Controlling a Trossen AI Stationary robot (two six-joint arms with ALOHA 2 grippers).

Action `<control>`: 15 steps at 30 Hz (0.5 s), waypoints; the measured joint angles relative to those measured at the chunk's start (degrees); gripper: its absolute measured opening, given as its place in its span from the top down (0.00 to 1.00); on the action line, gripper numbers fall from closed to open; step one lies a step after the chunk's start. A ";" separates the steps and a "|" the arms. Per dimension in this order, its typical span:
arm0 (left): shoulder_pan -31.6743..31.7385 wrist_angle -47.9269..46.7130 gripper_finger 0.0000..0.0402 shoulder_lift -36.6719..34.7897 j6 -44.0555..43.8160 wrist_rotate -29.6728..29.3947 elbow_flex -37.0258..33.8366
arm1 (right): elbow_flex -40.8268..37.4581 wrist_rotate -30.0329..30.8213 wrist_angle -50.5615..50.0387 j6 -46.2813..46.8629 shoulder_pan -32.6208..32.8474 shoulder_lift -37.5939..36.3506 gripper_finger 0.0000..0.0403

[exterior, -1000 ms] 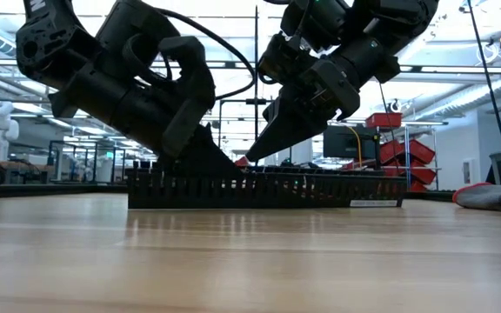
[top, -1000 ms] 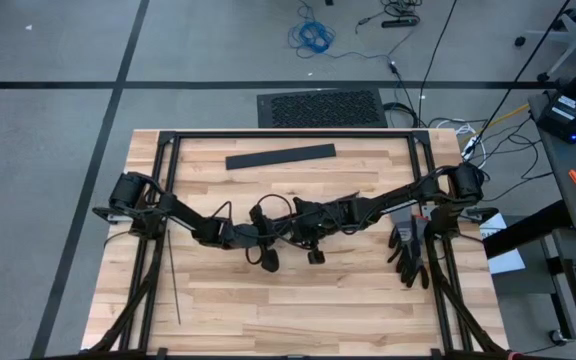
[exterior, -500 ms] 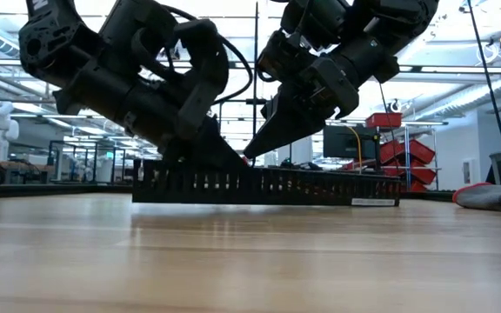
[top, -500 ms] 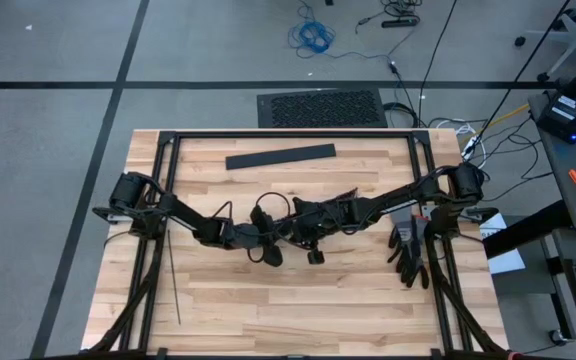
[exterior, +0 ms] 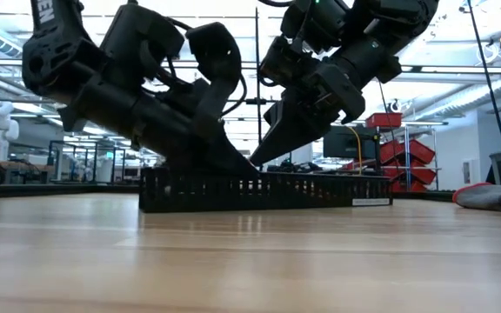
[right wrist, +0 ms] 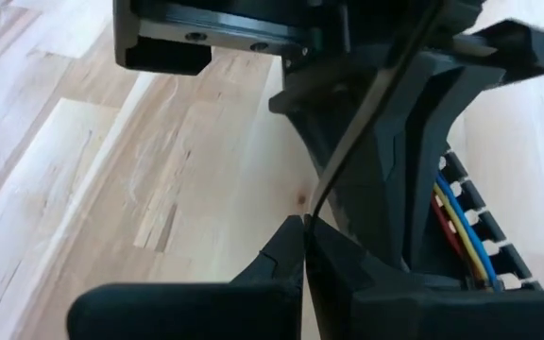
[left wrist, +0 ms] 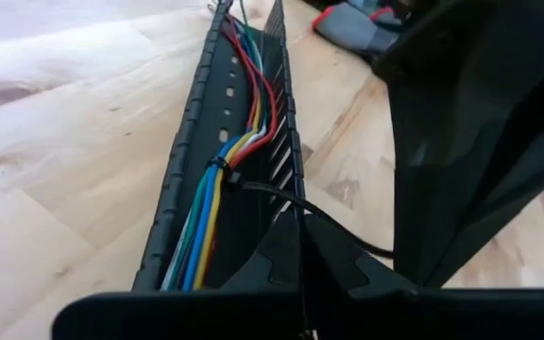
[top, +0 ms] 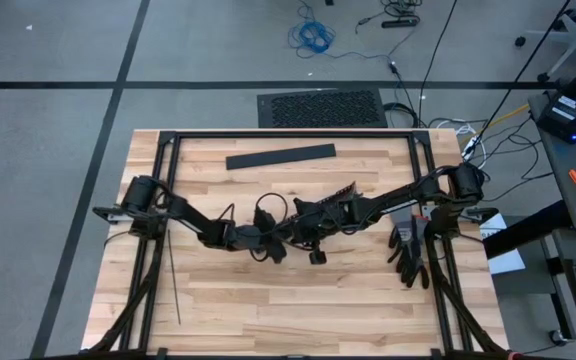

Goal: Ziptie cables
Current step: Put the zip tied cable wires into the black cable duct

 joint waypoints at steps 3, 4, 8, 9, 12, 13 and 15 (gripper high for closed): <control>0.00 2.71 0.99 1.79 -1.16 0.69 -0.04 | 0.00 0.00 -0.64 0.11 -0.01 0.00 1.00; 0.00 3.04 0.99 2.22 -2.08 0.69 -0.04 | 0.00 0.00 -1.12 0.37 -0.02 0.00 1.00; 0.00 3.17 0.99 3.66 -3.94 0.61 -0.04 | 0.00 0.20 -3.68 0.76 0.00 0.00 1.00; 0.00 3.13 0.99 3.81 -4.45 0.57 -0.04 | 0.00 0.23 -4.01 0.84 0.00 0.00 1.00; 0.00 2.97 0.99 3.89 -4.73 0.51 -0.04 | 0.00 0.27 -4.24 0.99 0.00 0.00 1.00; 0.00 2.97 0.99 3.91 -4.77 0.36 -0.04 | 0.00 0.28 -4.24 1.01 0.00 0.00 1.00; -0.01 2.93 0.99 3.95 -5.21 -0.10 -0.04 | 0.00 0.28 -4.22 1.00 -0.01 0.00 1.00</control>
